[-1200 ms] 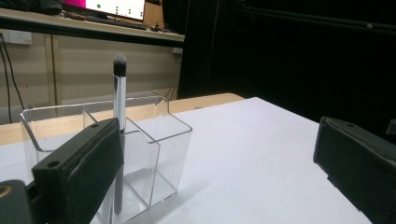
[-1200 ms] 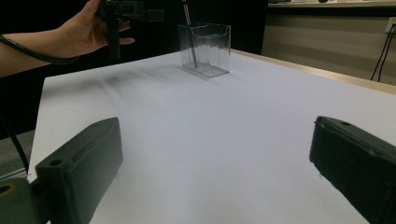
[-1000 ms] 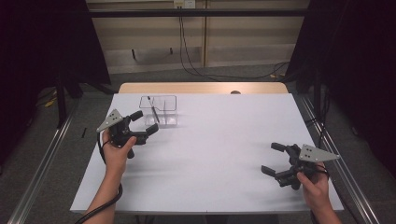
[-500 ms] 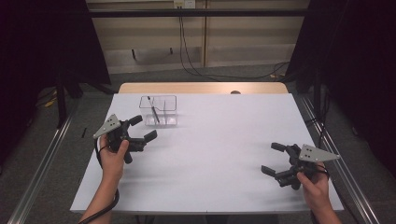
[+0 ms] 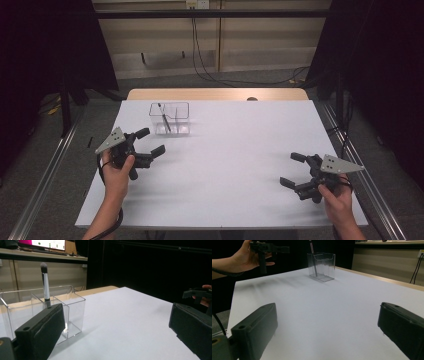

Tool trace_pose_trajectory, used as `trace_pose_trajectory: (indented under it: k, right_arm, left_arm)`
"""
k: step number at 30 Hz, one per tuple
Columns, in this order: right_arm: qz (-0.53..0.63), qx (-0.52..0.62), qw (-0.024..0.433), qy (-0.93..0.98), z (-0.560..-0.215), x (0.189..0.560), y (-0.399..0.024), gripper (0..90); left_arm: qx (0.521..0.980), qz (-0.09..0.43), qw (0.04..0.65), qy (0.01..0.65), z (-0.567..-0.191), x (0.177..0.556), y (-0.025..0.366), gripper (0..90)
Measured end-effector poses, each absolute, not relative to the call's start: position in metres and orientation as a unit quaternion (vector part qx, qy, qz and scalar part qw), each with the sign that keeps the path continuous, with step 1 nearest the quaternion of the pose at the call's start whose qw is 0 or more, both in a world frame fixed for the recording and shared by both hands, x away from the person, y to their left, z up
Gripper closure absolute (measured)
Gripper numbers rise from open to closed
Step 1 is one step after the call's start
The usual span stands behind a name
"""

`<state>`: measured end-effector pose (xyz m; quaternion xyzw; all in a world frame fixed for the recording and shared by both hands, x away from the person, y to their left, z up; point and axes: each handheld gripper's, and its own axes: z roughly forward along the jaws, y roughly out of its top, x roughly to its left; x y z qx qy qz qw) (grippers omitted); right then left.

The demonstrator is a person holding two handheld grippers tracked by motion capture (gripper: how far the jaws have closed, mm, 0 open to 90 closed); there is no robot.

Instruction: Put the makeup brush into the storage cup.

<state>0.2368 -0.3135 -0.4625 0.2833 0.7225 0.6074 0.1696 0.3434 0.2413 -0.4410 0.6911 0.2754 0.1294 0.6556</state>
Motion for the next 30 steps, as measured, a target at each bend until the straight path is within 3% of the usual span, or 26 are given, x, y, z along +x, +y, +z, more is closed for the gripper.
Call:
trace_pose_trajectory:
  k: [30]
  right_arm:
    - [0.607, 0.284, 0.171, 0.722, -0.462, 0.237, -0.313, 2.1]
  left_arm:
    - [0.706, 0.144, 0.638, 0.271, -0.444, 0.322, 0.264, 0.3]
